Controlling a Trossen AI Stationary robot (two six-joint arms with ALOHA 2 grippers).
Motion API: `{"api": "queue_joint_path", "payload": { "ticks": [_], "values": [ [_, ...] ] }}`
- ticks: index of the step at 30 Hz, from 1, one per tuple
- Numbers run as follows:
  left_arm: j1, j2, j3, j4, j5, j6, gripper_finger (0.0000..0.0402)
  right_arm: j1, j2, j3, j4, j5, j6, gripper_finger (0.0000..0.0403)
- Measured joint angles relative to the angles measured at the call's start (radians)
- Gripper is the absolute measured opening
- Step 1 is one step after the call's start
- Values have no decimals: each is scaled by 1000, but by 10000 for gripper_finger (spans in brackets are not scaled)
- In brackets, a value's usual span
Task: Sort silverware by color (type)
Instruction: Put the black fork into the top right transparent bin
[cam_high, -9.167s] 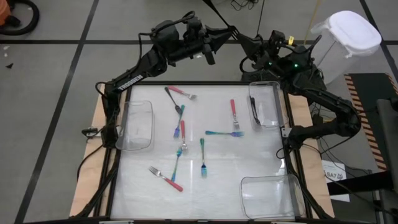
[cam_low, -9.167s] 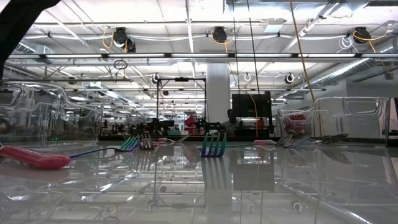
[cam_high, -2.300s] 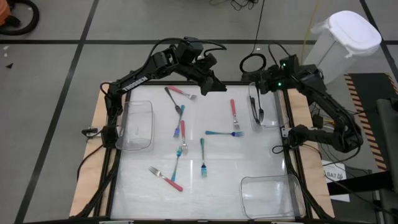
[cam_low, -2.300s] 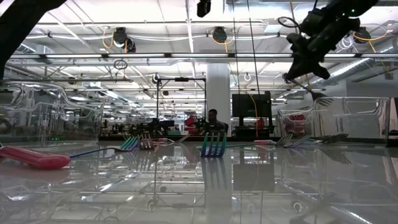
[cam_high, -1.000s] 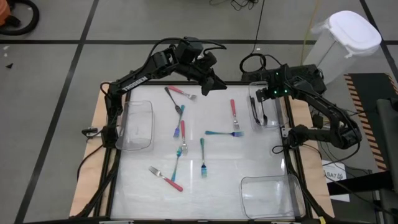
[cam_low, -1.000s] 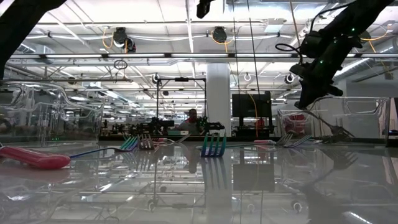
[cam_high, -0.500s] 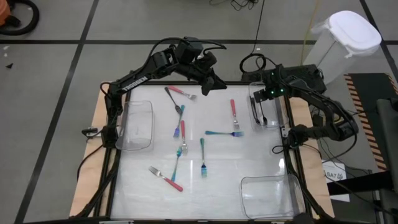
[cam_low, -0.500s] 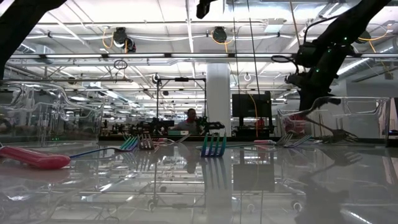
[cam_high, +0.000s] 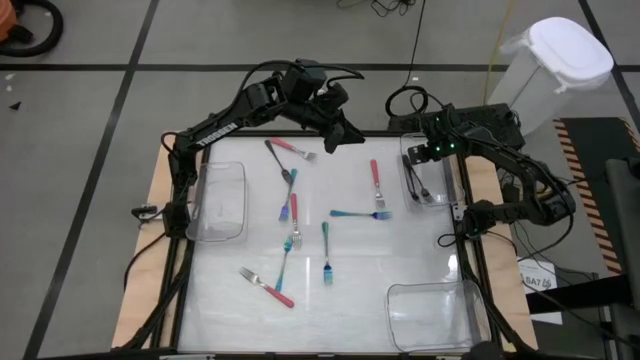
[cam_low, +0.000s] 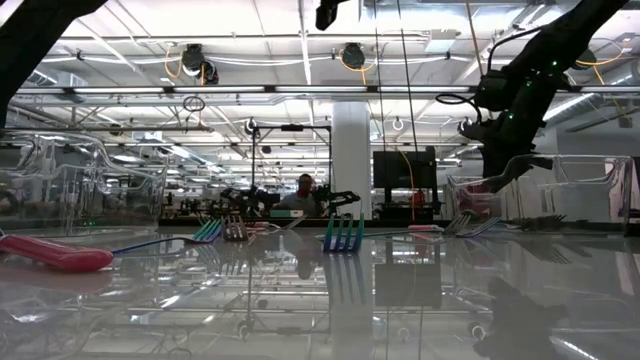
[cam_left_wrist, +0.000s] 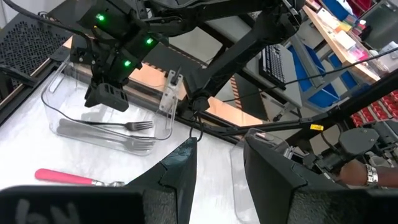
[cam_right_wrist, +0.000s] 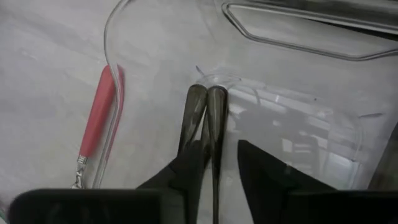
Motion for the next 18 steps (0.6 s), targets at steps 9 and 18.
{"api": "queue_joint_path", "payload": {
  "ticks": [9, 18],
  "values": [
    [11, -1, 0, -153, -145, -94, 133, 22, -141, 1, -9, -40, 83, 150],
    [63, -1, 0, -422, -419, -129, 134, 172, -362, 14, -19, -56, 278, 147]
  ]
}}
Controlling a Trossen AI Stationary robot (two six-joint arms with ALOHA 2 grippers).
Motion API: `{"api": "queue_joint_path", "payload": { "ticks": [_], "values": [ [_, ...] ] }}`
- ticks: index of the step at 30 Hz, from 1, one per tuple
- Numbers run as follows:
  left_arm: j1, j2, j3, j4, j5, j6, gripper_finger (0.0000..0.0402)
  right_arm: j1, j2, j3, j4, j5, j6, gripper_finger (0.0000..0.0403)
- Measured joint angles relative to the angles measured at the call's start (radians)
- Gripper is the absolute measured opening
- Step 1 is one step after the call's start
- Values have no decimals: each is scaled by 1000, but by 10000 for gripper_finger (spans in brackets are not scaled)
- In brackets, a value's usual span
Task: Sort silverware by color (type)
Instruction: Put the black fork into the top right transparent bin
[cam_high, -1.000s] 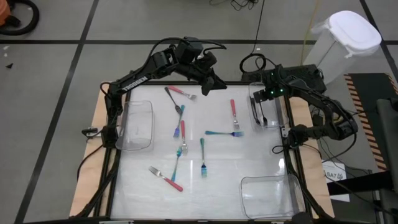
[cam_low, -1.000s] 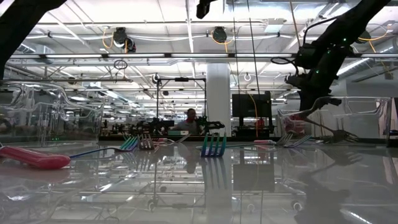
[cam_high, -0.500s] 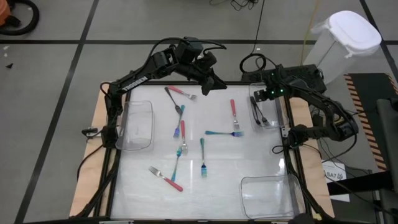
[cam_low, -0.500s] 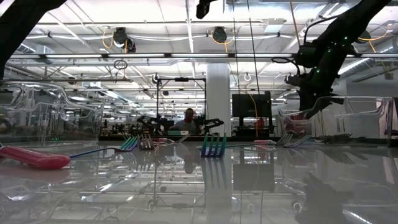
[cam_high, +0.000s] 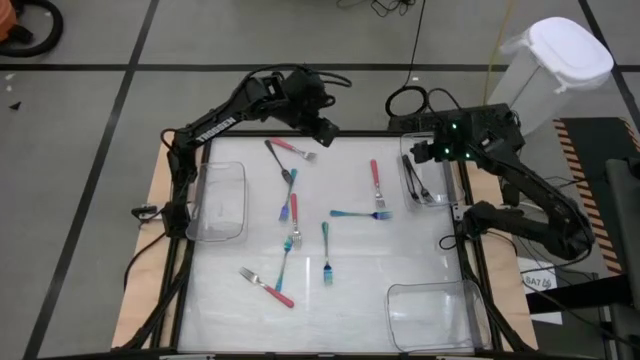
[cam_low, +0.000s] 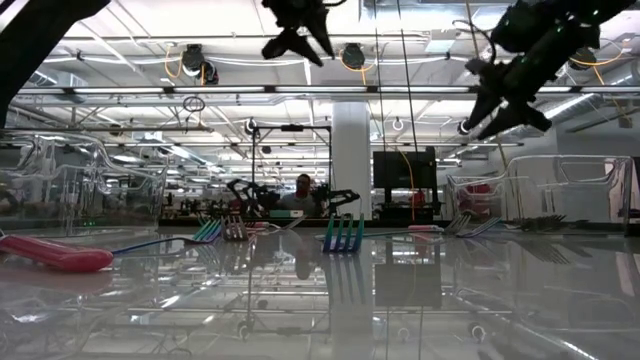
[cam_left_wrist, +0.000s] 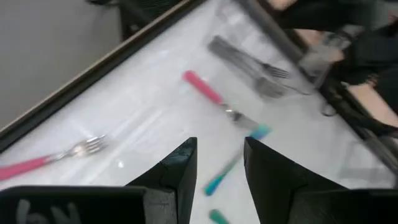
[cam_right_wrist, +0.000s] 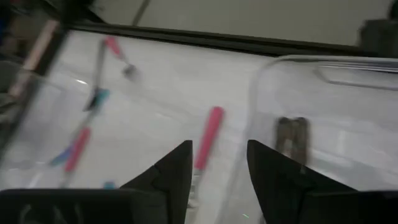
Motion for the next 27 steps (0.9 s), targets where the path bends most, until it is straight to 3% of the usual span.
{"api": "queue_joint_path", "payload": {
  "ticks": [6, 10, 16, 21, 27],
  "values": [
    [76, 2, 0, -181, -11, -12, 134, 117, -90, 0, 4, 5, 109, 146],
    [129, 30, -3, -276, -74, -47, 134, 189, -120, 0, 8, 51, 180, 146],
    [163, 54, -2, -308, -82, -42, 134, 282, -130, 0, 54, 58, 218, 146],
    [173, 89, -1, -332, -159, -128, 134, 323, -125, 0, 57, 83, 206, 146],
    [177, 173, -1, -335, -134, -229, 134, 324, -118, 0, 57, 81, 126, 146]
  ]
}}
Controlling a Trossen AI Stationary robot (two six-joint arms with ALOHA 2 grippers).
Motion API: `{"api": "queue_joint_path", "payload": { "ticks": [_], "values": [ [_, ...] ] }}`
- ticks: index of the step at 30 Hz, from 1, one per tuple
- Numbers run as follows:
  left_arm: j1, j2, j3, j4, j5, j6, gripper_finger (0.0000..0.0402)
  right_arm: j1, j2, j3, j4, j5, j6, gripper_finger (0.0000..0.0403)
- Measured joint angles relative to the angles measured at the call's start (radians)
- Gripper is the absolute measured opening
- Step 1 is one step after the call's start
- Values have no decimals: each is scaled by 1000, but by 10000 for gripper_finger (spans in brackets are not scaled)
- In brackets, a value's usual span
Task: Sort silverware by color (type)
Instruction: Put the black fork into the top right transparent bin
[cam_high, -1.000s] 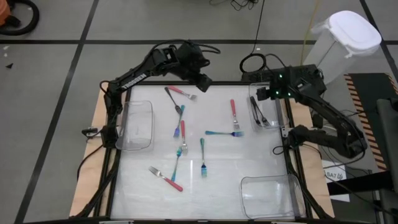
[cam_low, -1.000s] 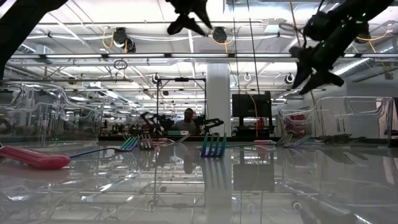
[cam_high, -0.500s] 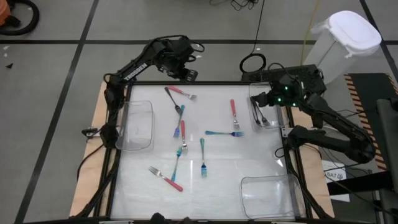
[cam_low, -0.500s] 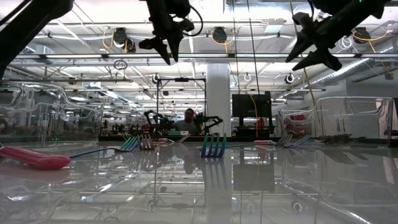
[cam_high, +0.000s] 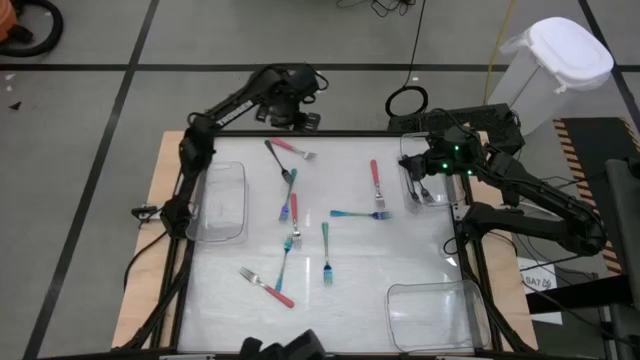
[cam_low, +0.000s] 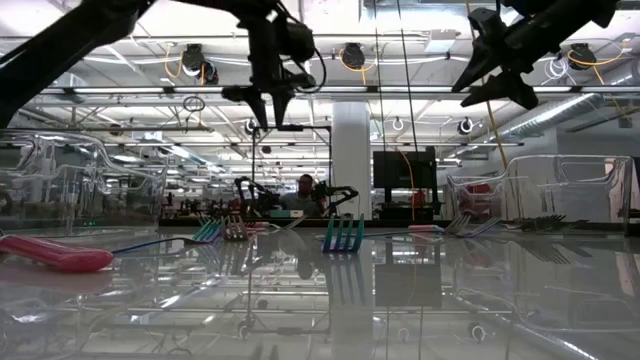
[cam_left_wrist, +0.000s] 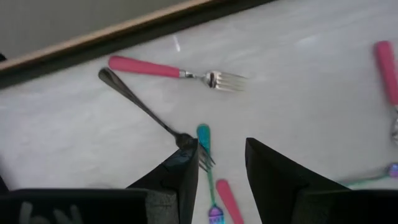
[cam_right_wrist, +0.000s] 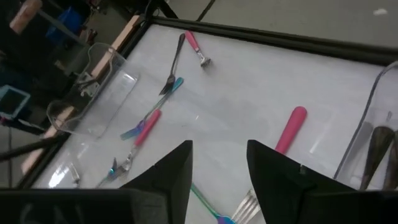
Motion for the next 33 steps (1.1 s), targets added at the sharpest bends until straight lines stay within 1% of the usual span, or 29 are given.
{"api": "queue_joint_path", "payload": {
  "ticks": [4, 6, 9, 15, 18, 20, 23, 26, 29, 33],
  "values": [
    [-11, 55, 0, -1, 24, -69, 134, 0, -3, 0, 0, -16, -60, 146],
    [-19, 73, -1, -1, 42, -98, 134, 0, -3, 0, 1, -46, -97, 146],
    [-25, 83, -1, -1, 90, -96, 134, 0, -3, 0, 0, -108, -142, 146],
    [-63, 79, 0, -2, 64, -112, 134, 0, -3, 0, -7, -259, -204, 146],
    [-107, 79, 0, -2, 66, -100, 133, 0, -3, 0, -9, -293, -221, 146],
    [-138, 76, -1, -2, 85, -116, 133, 0, -3, 0, -9, -297, -224, 146],
    [-177, 41, -1, -2, 83, -144, 133, 0, -5, 0, -10, -321, -234, 146],
    [-201, -4, 1, -2, 28, -176, 133, 0, -8, 0, -18, -323, -253, 146],
    [-203, -45, 0, -2, 6, -182, 131, 0, -9, 0, -15, -324, -274, 146],
    [-188, -122, 1, -2, -21, -159, 114, 0, -7, 0, -15, -320, -312, 146]
  ]
}}
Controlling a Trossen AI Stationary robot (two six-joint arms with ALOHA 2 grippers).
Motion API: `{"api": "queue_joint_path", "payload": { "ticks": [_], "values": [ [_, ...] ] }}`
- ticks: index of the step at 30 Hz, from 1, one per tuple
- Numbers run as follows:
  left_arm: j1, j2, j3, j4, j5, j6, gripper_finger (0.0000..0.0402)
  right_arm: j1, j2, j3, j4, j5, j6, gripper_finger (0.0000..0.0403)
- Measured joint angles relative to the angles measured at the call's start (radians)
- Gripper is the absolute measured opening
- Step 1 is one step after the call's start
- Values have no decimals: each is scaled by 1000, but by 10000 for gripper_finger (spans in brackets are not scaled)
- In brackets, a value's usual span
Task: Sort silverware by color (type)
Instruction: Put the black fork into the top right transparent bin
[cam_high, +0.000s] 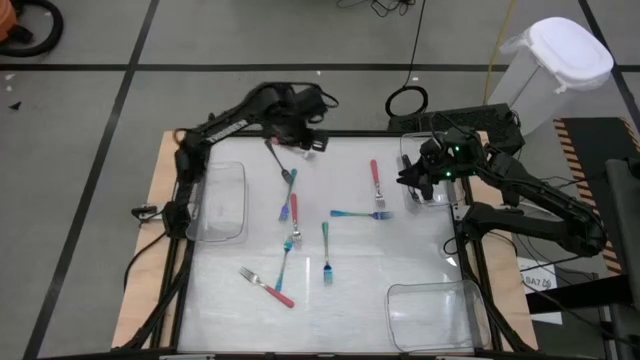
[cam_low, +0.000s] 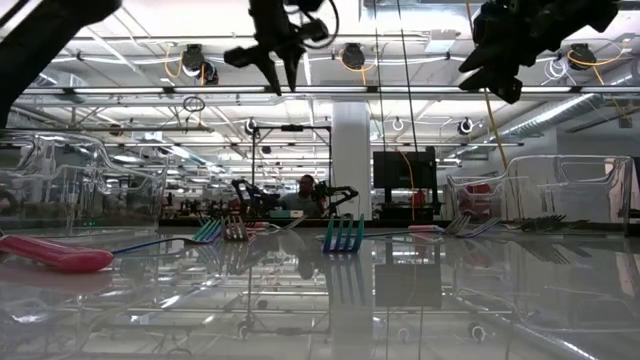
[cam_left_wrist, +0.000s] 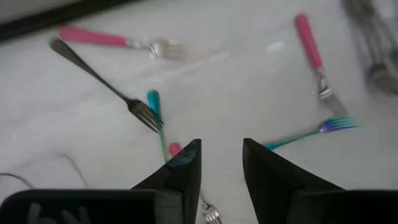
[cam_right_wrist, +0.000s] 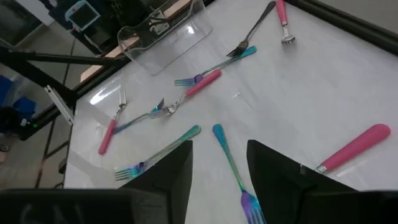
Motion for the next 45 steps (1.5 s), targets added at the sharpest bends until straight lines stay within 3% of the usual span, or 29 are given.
{"api": "queue_joint_path", "payload": {
  "ticks": [6, 12, 18, 20, 25, 31, 37, 41, 45],
  "values": [
    [49, -90, -1, 0, -56, 116, 91, 0, 2, 0, 11, 15, -4, 146],
    [49, -182, -2, 0, -216, 364, 90, -1, 2, 0, 8, 88, 11, 146],
    [64, -248, -50, 1, -258, 444, 90, -1, 2, 0, 14, 191, 75, 146],
    [71, -277, -130, 2, -279, 446, 90, -1, 2, 0, 22, 220, 109, 146],
    [63, -428, -481, 63, -277, 434, 90, -1, 2, 0, 70, 246, 196, 146],
    [47, -584, -834, 405, -206, 313, 90, 0, 2, 0, 81, 341, 269, 146],
    [93, -487, -937, 400, -209, -38, 90, 0, 2, 0, 84, 376, 335, 146],
    [105, -374, -910, 408, -193, -81, 90, 1, 2, 0, 84, 374, 378, 146],
    [128, -258, -899, 450, -108, -40, 93, 1, 2, 0, 88, 372, 388, 146]
  ]
}}
